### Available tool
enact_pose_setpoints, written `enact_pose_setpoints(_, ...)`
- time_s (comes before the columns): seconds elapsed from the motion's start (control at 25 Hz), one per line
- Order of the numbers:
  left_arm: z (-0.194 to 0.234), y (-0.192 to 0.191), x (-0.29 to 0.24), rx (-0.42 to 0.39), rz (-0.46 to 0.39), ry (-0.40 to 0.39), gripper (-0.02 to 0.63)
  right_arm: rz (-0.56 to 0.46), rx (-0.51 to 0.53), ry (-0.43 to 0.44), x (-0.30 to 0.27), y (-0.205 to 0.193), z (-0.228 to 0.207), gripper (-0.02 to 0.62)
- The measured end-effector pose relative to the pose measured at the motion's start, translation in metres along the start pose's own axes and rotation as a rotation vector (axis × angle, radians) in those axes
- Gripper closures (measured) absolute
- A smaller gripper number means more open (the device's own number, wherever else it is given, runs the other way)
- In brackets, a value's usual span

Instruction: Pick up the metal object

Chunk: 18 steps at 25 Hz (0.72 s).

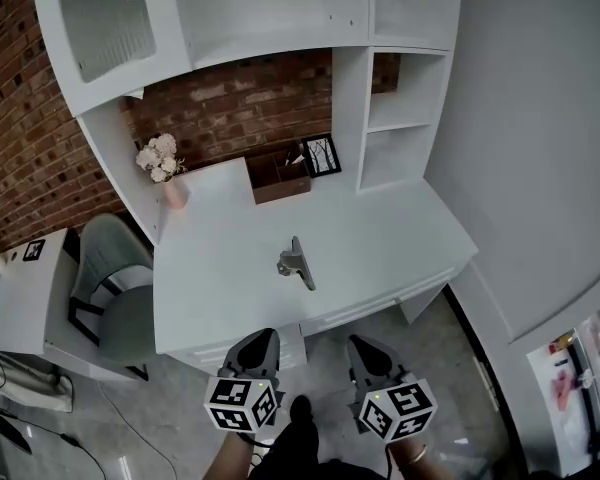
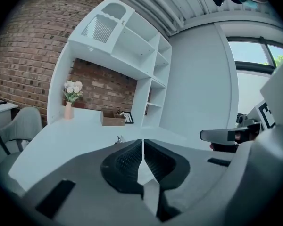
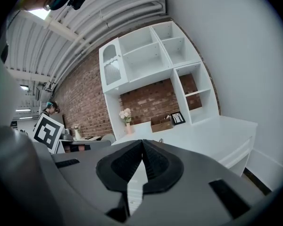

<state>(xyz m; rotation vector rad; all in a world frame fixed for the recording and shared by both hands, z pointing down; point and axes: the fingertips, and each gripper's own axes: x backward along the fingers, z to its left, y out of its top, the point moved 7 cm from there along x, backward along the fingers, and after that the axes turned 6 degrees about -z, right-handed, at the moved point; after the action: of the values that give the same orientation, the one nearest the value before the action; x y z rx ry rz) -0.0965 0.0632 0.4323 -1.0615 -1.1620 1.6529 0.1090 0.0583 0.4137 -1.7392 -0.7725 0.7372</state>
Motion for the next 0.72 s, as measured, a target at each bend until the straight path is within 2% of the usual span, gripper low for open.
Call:
enact_pose_setpoints(0.36, 0.059, 0.009, -0.071, 0.02, 0.059, -0.066, 0.594, 0.024, -0.015, -0.058, -0.087, 0.006, -0.012, 0.592)
enact_pose_setpoints(0.56, 0.08, 0.009, -0.101, 0.041, 0.089, -0.104, 0.571, 0.049, -0.031, -0.088, -0.115, 0.01, -0.013, 0.592)
enact_pose_setpoints(0.72, 0.092, 0.006, -0.12, 0.054, 0.107, -0.127, 0.558, 0.033, -0.038, -0.113, -0.13, 0.011, -0.018, 0.591)
